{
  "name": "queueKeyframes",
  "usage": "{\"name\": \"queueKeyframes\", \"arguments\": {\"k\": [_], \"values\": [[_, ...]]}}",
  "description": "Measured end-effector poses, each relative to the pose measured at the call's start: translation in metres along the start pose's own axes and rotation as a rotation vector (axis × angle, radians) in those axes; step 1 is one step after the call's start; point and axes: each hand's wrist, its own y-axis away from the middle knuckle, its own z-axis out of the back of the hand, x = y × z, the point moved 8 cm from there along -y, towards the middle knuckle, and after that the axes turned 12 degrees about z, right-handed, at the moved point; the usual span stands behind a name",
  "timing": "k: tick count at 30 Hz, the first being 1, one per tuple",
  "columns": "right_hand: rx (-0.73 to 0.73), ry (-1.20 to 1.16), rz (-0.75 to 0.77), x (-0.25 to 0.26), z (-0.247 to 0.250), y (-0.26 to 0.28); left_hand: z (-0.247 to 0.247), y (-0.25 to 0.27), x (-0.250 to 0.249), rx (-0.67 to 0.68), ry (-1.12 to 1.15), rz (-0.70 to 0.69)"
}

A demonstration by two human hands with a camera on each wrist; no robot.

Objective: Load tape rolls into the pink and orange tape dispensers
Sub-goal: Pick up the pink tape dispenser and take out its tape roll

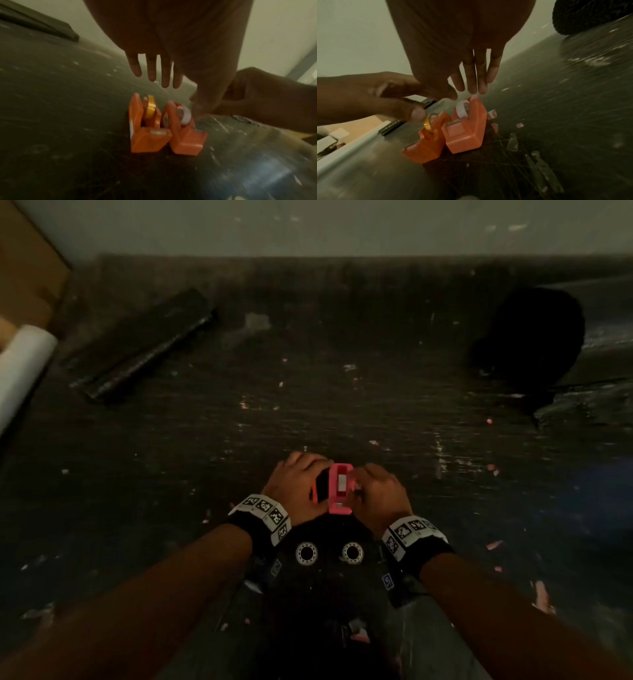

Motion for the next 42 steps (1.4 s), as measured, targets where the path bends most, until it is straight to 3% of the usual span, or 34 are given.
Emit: {"name": "queueKeyframes", "arguments": {"k": [5, 11, 16, 18, 20, 23, 26, 29, 34, 39, 42], "values": [[0.127, -0.079, -0.044, -0.006, -0.022, -0.018, -0.043, -0.021, -0.006, 0.189, -0.096, 0.013], [0.110, -0.040, -0.016, -0.010, -0.023, -0.030, -0.047, -0.029, -0.005, 0.128, -0.090, -0.001], [-0.027, -0.157, 0.053, -0.004, -0.004, -0.028, -0.044, -0.026, -0.005, 0.120, -0.037, -0.020], [-0.046, -0.272, 0.045, -0.008, -0.001, -0.023, -0.033, -0.021, -0.007, 0.106, 0.080, -0.047], [-0.071, -0.367, 0.042, -0.012, 0.001, -0.017, -0.017, -0.014, -0.005, 0.104, 0.336, -0.016], [-0.137, -0.494, 0.059, -0.010, 0.005, -0.004, -0.006, -0.001, 0.003, 0.140, 0.722, 0.128], [-0.196, -0.567, 0.085, 0.001, 0.010, 0.008, -0.023, 0.021, 0.006, 0.289, 1.116, 0.321], [-0.251, -0.614, 0.039, 0.005, 0.009, 0.018, -0.037, 0.039, 0.003, 0.324, 1.411, 0.419], [-0.306, -0.689, -0.043, 0.002, 0.002, 0.033, -0.046, 0.048, 0.000, 0.325, 1.558, 0.507], [-0.319, -0.697, -0.033, 0.001, -0.003, 0.043, -0.049, 0.052, 0.004, 0.290, 1.511, 0.537], [-0.324, -0.736, -0.132, -0.013, -0.009, 0.054, -0.051, 0.055, 0.007, 0.259, 1.395, 0.536]]}}
